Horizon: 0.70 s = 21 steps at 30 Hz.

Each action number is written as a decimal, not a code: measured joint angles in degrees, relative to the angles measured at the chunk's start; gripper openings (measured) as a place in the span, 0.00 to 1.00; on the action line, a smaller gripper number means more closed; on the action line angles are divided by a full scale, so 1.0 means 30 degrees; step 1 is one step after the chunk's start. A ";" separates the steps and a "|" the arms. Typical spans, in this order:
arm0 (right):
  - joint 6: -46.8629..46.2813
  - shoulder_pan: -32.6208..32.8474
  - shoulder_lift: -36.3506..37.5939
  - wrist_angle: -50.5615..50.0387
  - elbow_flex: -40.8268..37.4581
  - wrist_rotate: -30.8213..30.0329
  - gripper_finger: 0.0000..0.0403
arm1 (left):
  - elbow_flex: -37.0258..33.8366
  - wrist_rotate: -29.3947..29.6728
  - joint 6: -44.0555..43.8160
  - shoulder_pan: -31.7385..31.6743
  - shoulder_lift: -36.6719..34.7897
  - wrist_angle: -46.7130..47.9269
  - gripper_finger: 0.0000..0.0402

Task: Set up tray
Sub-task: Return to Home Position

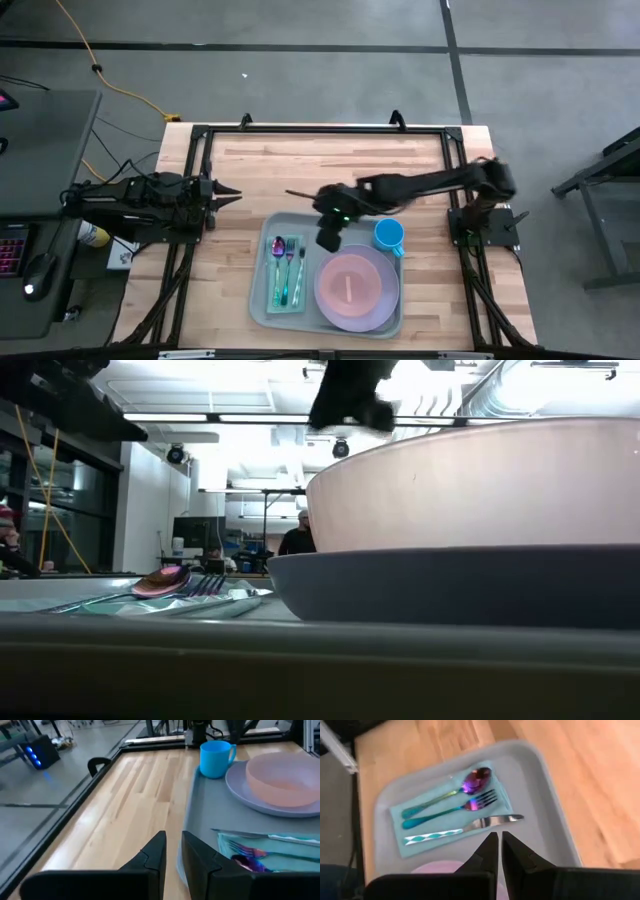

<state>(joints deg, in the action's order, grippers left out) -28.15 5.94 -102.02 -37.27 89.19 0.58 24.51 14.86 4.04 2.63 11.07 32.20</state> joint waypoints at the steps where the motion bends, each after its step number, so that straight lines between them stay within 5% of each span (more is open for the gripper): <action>1: 0.0088 0.0338 0.0635 -0.0310 -0.0018 -0.0633 0.00 | 0.0000 -0.0051 -0.0203 0.0000 -0.0003 0.0034 0.22; 6: 0.0251 0.1712 0.4218 0.0051 -0.1762 -0.3969 0.00 | -0.0079 -0.0630 -0.1103 0.0000 -0.0051 0.0018 0.22; 10: -0.1451 0.2844 0.8308 0.1877 -0.5838 -0.5822 0.00 | -0.1502 -0.1980 -0.1878 0.0000 -0.0096 -0.1604 0.22; 21: -0.4050 0.7784 1.8042 0.6342 -1.4441 -1.2472 0.00 | -0.6012 -0.2876 -0.4359 0.0000 -0.0157 -1.0917 0.22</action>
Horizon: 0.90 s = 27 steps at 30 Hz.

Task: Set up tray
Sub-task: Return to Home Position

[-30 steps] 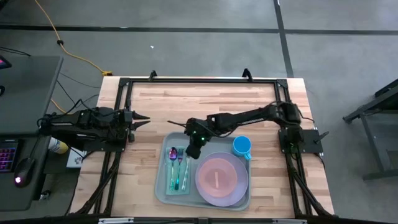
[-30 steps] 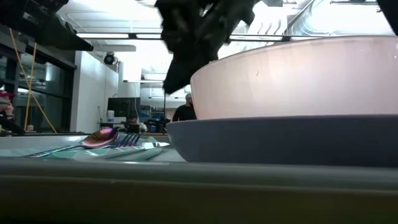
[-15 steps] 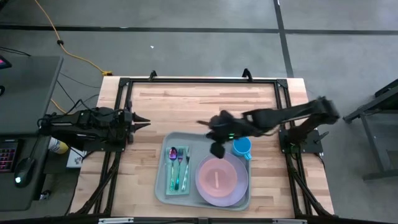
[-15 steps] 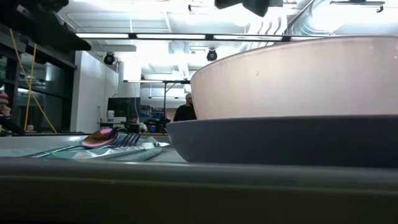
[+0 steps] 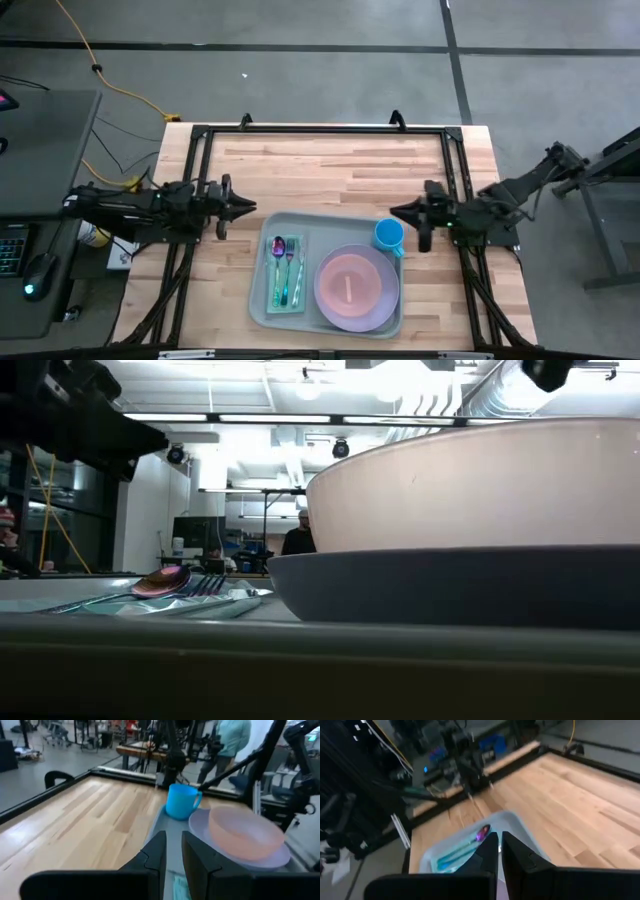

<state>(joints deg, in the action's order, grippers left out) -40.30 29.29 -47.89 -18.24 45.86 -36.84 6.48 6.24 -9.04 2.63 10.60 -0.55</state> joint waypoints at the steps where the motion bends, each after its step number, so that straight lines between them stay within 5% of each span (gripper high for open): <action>1: 0.0005 0.0316 0.0501 0.0111 -0.0358 -0.0511 0.00 | -0.0092 0.0155 0.0001 0.0000 0.0019 -0.0042 0.22; 9: 0.0240 0.1678 0.3012 0.0652 -0.2932 -0.2821 0.00 | -0.0130 0.1164 0.1204 0.0000 0.0004 0.0235 0.22; 19: 0.3331 0.1872 0.5013 0.8769 -0.7837 -0.6146 0.00 | -0.0122 0.1466 0.2103 0.0000 0.0004 0.0488 0.22; 27: 0.3560 -0.2129 0.5145 0.9593 -0.8923 -0.3617 0.00 | -0.0108 0.1573 0.3474 0.0000 0.0004 0.1117 0.22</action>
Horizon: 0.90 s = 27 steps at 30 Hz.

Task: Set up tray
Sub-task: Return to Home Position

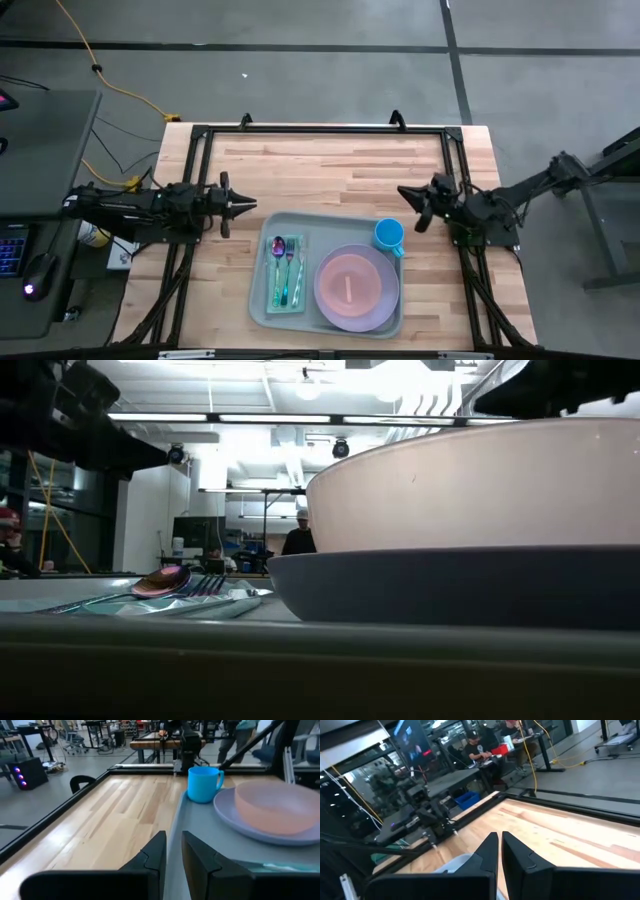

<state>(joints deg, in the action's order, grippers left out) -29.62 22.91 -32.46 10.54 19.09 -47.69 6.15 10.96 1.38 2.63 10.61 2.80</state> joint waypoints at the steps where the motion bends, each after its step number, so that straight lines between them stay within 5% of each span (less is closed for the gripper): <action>1: 0.0013 -0.0667 -0.0008 0.0131 -0.0104 0.0694 0.00 | 0.0000 0.0048 0.0141 0.0000 0.0000 0.0127 0.22; 9: 0.0082 -0.4560 0.1049 0.3824 -0.2512 0.5355 0.00 | 0.0015 0.0902 0.1707 0.0000 0.0007 0.0583 0.22; 27: 0.1675 -0.4560 0.4613 0.5446 -0.5443 0.3980 0.00 | 0.0015 0.0905 0.6076 0.0000 0.0000 0.1948 0.22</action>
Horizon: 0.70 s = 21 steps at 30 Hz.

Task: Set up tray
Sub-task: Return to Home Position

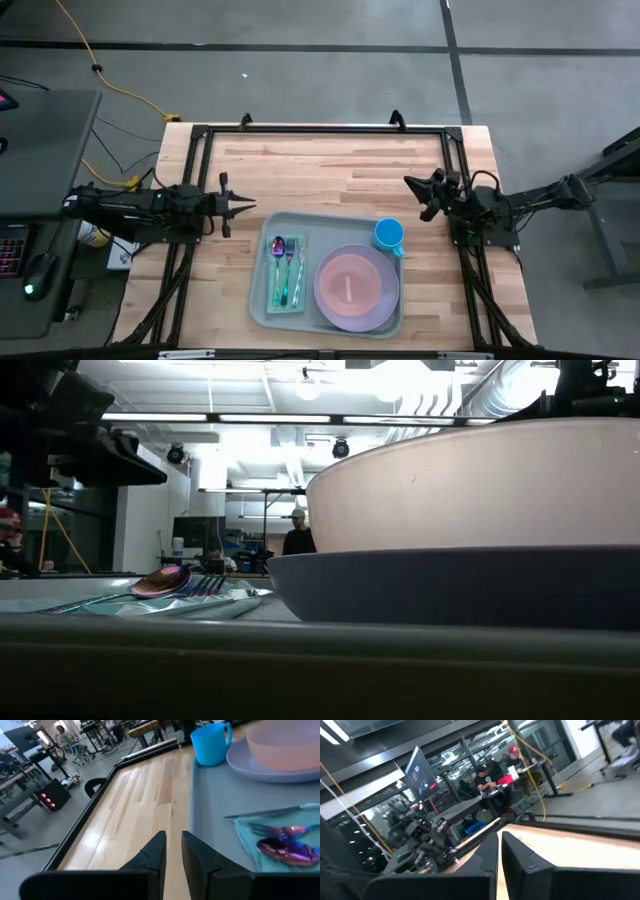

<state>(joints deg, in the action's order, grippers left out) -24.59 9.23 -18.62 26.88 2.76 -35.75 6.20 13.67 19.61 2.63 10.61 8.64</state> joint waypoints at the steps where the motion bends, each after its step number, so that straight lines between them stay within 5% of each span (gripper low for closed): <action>1: 0.0255 -0.0127 0.0117 0.0021 0.0000 -0.0012 0.00 | 0.0000 0.0000 0.0161 0.0000 0.0000 0.0096 0.22; 21: 0.1702 -0.3551 0.5345 -0.3188 0.0015 0.3880 0.00 | -0.0276 0.0131 0.2585 0.0000 -0.0002 -0.0713 0.22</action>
<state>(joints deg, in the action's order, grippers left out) -19.49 -1.42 -2.58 17.31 2.81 -24.11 5.37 14.06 27.37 2.63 10.61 6.50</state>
